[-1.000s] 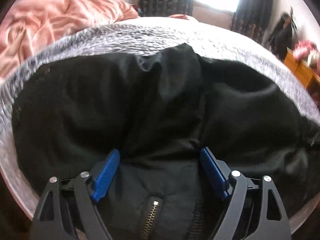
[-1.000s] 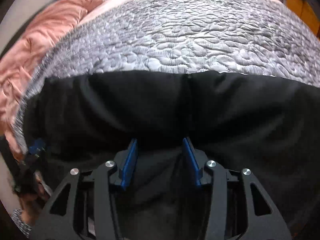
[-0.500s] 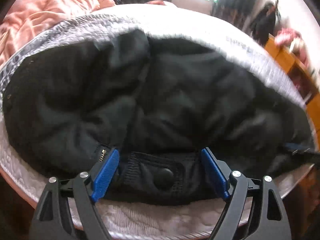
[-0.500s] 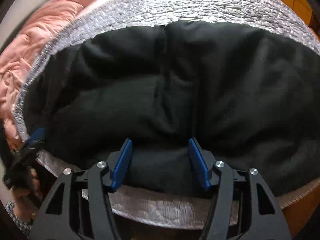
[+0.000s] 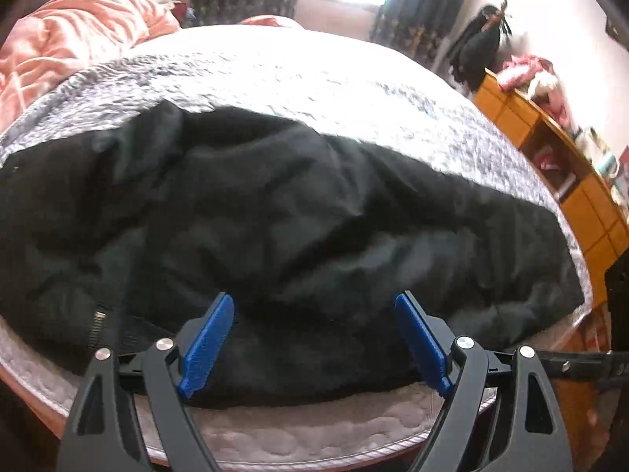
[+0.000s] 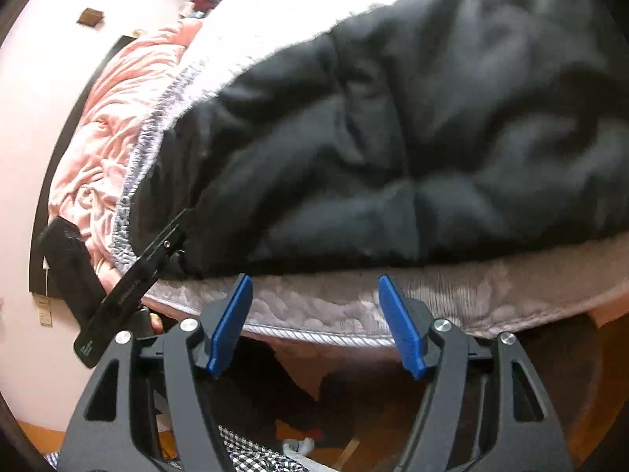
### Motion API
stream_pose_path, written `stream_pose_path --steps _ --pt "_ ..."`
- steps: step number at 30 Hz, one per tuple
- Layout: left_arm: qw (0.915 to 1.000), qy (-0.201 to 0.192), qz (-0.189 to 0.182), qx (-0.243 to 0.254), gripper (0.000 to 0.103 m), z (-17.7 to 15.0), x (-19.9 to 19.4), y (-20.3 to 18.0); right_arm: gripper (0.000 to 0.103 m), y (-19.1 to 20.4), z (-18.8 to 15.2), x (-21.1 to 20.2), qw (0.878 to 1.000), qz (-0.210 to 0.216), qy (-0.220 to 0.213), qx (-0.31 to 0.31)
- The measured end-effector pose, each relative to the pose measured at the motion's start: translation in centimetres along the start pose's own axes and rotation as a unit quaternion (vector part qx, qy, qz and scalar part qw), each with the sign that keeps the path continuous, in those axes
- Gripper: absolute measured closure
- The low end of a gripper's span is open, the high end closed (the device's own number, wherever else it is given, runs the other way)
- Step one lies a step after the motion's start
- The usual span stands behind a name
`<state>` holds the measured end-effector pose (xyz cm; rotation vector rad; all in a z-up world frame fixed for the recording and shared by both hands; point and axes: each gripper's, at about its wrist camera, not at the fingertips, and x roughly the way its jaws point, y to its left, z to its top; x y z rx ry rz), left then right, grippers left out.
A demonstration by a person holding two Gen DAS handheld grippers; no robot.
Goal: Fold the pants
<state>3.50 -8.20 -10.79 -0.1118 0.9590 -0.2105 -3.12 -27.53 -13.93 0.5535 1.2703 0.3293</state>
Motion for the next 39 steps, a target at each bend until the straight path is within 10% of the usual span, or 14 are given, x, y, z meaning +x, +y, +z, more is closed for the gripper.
stream_pose_path --steps 5,9,15,18,22,30,39 --pt "0.9991 0.031 0.022 0.02 0.018 -1.2 2.5 -0.4 0.037 -2.7 0.7 1.2 0.996 0.047 -0.01 0.072" --pt "0.9989 0.038 0.02 0.02 0.018 -0.9 2.6 -0.5 0.089 -3.6 1.2 0.8 0.997 0.017 -0.017 0.078" --pt "0.9991 0.037 0.017 0.015 0.011 -0.9 3.0 -0.5 0.097 -4.0 0.5 -0.5 0.998 -0.015 -0.038 0.048" --pt "0.9989 0.037 0.022 0.018 0.01 -1.0 3.0 -0.8 0.096 -4.2 0.4 0.2 0.998 -0.01 -0.038 0.044" --pt "0.9988 0.035 -0.019 -0.03 0.01 -0.3 1.6 -1.1 0.056 -4.4 0.0 -2.7 0.997 -0.014 -0.067 0.021" --pt "0.9973 0.035 -0.064 -0.01 0.01 1.1 1.7 -5.4 0.044 -12.4 -1.0 -11.7 0.982 -0.068 -0.141 0.105" --pt "0.9978 0.056 -0.033 0.008 0.01 0.9 5.5 -8.1 0.031 -22.7 -1.4 -15.7 0.963 -0.096 -0.162 0.191"
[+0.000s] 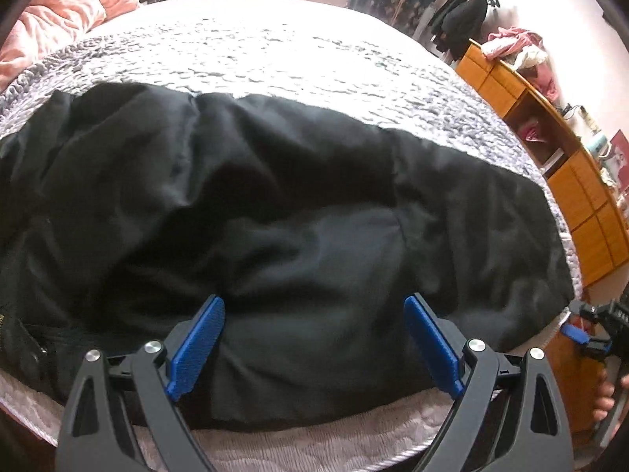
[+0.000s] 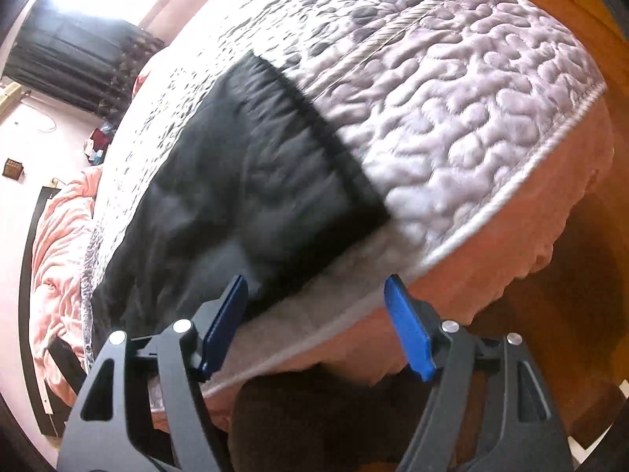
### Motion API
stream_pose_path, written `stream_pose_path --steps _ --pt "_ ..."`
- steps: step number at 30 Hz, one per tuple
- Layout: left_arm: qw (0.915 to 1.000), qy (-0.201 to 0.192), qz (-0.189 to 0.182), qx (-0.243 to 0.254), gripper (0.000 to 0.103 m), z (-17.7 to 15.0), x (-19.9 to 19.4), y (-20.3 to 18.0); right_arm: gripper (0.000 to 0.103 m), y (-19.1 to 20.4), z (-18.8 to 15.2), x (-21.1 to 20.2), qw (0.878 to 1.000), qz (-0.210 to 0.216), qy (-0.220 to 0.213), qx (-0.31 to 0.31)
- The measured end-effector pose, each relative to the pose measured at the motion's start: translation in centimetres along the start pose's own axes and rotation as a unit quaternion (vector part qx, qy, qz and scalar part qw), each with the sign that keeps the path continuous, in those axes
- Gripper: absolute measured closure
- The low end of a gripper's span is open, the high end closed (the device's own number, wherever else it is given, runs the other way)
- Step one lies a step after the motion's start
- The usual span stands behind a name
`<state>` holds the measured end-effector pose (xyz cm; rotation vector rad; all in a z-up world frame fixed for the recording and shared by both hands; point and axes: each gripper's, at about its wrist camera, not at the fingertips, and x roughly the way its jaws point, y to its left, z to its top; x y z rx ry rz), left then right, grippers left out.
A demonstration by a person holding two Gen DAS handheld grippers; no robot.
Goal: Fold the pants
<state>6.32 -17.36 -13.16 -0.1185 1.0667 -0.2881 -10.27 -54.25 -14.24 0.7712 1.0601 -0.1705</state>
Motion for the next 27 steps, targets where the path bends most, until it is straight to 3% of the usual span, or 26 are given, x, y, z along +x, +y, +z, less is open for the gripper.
stream_pose_path --steps 6,8,10,13,18,20,21,24,26,27 --pt "0.9998 -0.015 -0.005 -0.012 0.01 0.0 0.0 0.5 0.022 0.5 1.8 2.5 1.0 0.0 0.016 -0.012" --pt "0.9998 -0.015 -0.001 -0.013 0.009 0.0 0.2 0.8 0.038 1.5 2.2 2.3 0.999 -0.003 0.01 -0.034" --pt "0.9998 -0.016 0.005 -0.011 0.007 0.0 0.4 0.5 0.069 2.2 2.8 2.3 0.999 0.024 0.012 -0.045" --pt "0.9996 -0.022 0.016 -0.008 0.006 0.1 0.8 0.2 0.086 3.9 4.1 1.2 0.996 0.063 0.006 -0.062" --pt "0.998 -0.04 0.024 -0.042 0.007 0.9 0.7 0.0 0.088 9.3 7.1 -3.9 0.98 0.118 -0.068 -0.143" --pt "0.9974 -0.051 0.021 -0.047 0.007 1.5 0.7 -0.6 0.089 10.0 8.3 -5.1 0.976 0.111 -0.093 -0.163" --pt "0.9975 -0.052 0.022 -0.043 0.007 1.8 0.8 -1.0 0.088 9.6 8.7 -4.8 0.978 0.087 -0.097 -0.162" --pt "0.9986 -0.028 0.042 -0.018 0.007 2.0 2.6 -2.1 0.088 5.7 8.9 -0.6 0.992 0.025 -0.048 -0.11" --pt "0.998 -0.028 0.057 0.007 0.004 1.6 3.4 -2.8 0.085 3.1 8.4 2.5 0.995 -0.016 -0.014 -0.094" --pt "0.9972 -0.031 0.065 0.022 0.003 1.4 3.6 -3.2 0.078 1.8 7.9 3.8 0.996 -0.018 -0.003 -0.086"
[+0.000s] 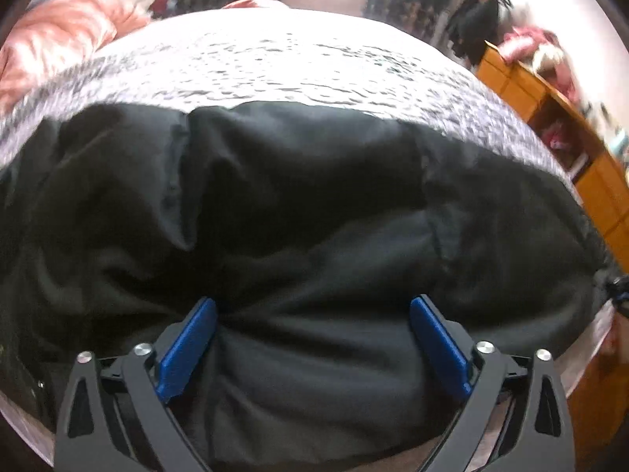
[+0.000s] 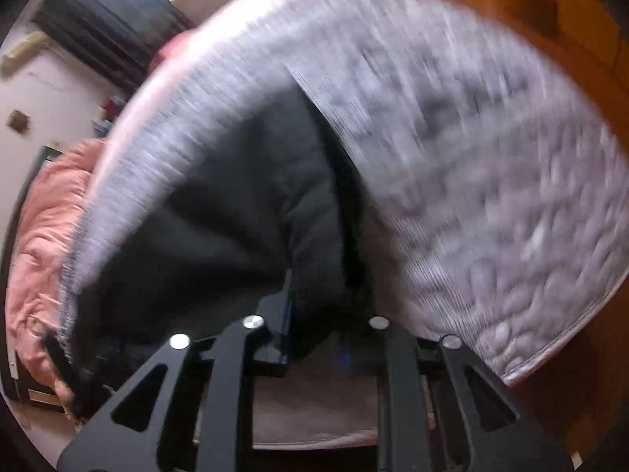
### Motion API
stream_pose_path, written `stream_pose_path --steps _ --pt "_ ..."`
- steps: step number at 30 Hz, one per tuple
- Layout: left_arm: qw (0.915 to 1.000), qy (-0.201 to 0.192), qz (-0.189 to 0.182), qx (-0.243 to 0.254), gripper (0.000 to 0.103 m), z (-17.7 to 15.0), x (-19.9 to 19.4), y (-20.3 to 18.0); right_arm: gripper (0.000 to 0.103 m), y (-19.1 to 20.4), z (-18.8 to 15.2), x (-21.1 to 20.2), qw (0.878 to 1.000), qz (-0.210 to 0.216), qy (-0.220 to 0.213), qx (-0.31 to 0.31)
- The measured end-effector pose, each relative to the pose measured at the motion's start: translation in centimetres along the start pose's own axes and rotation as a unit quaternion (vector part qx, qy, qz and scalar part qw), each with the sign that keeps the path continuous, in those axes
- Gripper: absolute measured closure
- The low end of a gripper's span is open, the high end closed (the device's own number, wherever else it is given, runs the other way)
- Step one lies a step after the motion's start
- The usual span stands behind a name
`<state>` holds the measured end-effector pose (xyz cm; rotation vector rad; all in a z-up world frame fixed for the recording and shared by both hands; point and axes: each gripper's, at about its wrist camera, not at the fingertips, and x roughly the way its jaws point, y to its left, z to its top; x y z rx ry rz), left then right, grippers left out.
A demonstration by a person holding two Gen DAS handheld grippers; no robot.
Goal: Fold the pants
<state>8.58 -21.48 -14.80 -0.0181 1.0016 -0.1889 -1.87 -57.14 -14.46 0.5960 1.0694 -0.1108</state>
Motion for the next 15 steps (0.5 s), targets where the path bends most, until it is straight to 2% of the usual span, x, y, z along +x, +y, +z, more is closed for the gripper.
stream_pose_path --steps 1,3,4,6,9,11,12,15 --pt "1.0 -0.002 0.004 0.008 0.003 -0.2 -0.1 -0.2 0.07 -0.9 -0.6 0.5 1.0 0.006 -0.003 0.01" --pt "0.9999 -0.004 -0.004 0.012 0.004 -0.4 -0.4 -0.2 0.067 -1.8 -1.0 0.0 0.999 0.026 -0.016 0.025" --pt "0.9998 -0.004 -0.016 0.007 0.004 -0.4 -0.8 0.2 0.062 -1.8 -1.0 -0.6 0.999 0.022 -0.021 0.025" --pt "0.9992 0.0 -0.039 -0.012 0.004 -0.2 -1.6 0.7 0.055 -1.4 -1.3 -2.3 0.999 -0.008 -0.037 0.017" --pt "0.9958 -0.001 -0.076 -0.051 0.004 -0.7 -4.1 2.5 0.054 0.4 -2.4 -5.7 0.995 -0.06 -0.078 -0.005" --pt "0.9952 -0.006 -0.084 -0.051 0.004 -1.1 -6.2 3.8 0.054 2.4 -3.2 -7.1 0.992 -0.08 -0.097 -0.029" --pt "0.9953 -0.01 -0.084 -0.046 0.004 -1.6 -7.5 4.8 0.053 3.6 -3.4 -7.7 0.99 -0.08 -0.104 -0.043" --pt "0.9956 -0.008 -0.076 -0.054 0.004 -2.5 -9.6 8.1 0.046 8.7 -5.4 -7.1 0.991 -0.021 -0.092 -0.1"
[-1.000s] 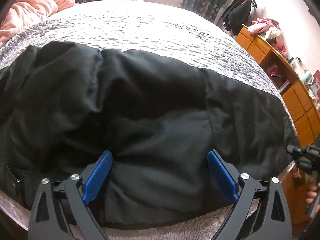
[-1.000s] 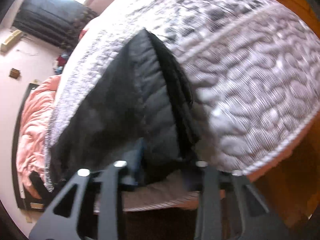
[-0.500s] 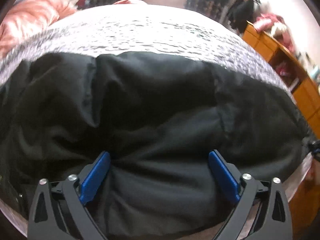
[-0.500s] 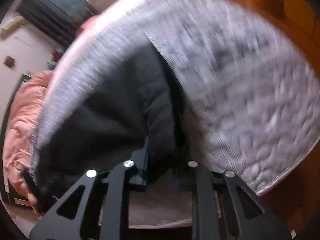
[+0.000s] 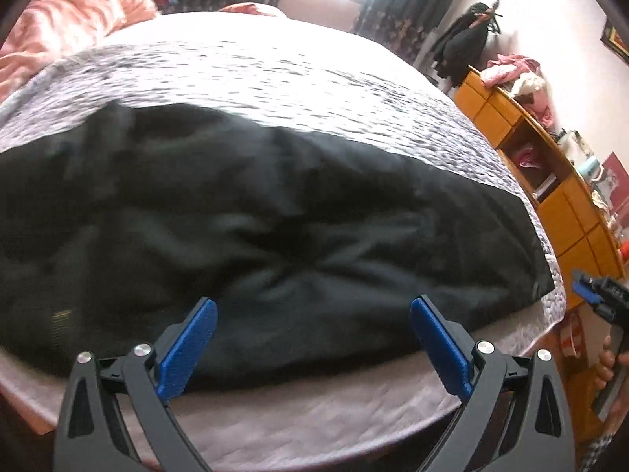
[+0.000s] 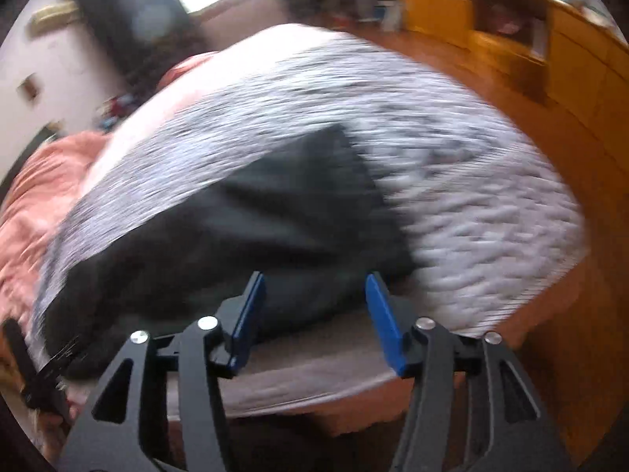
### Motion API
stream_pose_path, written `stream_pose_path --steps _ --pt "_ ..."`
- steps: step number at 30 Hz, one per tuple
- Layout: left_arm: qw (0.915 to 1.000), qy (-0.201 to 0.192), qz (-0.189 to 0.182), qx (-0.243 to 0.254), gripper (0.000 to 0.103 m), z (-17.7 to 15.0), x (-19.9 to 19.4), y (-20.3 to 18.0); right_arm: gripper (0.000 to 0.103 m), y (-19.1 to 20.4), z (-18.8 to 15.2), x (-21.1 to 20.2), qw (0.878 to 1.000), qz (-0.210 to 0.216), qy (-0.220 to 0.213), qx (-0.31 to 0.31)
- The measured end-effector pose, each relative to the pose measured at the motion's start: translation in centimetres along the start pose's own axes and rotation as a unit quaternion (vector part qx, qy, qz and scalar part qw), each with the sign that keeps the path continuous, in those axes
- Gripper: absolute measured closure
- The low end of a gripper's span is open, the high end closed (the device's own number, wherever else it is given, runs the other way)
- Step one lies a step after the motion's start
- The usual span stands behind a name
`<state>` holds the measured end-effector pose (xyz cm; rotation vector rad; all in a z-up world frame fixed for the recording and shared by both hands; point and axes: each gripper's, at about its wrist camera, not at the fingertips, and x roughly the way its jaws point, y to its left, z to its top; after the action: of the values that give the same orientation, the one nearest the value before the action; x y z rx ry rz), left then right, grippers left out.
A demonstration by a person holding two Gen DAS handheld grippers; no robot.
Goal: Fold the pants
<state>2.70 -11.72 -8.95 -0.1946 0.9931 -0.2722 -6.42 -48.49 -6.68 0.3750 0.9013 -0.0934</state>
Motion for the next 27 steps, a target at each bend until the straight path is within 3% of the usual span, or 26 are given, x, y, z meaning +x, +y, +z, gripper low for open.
stream_pose_path --steps 3,4,8,11,13,16,27 --pt "0.9983 -0.004 0.008 -0.057 0.004 -0.5 -2.6 5.6 0.046 5.2 -1.4 2.0 0.997 0.063 0.031 -0.037" --pt "0.996 -0.003 0.012 -0.089 0.005 -0.8 -3.5 8.0 0.046 8.0 -2.2 3.8 0.993 0.091 0.056 -0.054" --pt "0.9823 -0.008 0.033 -0.184 0.005 -2.0 -6.1 15.4 0.046 15.6 -4.4 8.6 0.978 0.139 0.124 -0.094" --pt "0.9706 -0.01 0.025 -0.239 0.005 -2.6 -7.2 19.2 0.046 20.6 -5.6 11.0 0.969 0.155 0.147 -0.126" --pt "0.9629 -0.007 0.01 -0.269 0.005 -2.8 -7.2 21.1 0.047 23.1 -5.9 11.9 0.966 0.138 0.162 -0.147" --pt "0.9473 0.001 -0.019 -0.32 0.006 -3.3 -6.7 23.6 0.047 23.6 -7.0 14.6 0.965 0.101 0.193 -0.146" --pt "0.9071 0.001 -0.096 -0.41 0.006 -4.0 -5.0 27.9 0.047 22.0 -7.3 14.6 0.964 0.105 0.197 -0.145"
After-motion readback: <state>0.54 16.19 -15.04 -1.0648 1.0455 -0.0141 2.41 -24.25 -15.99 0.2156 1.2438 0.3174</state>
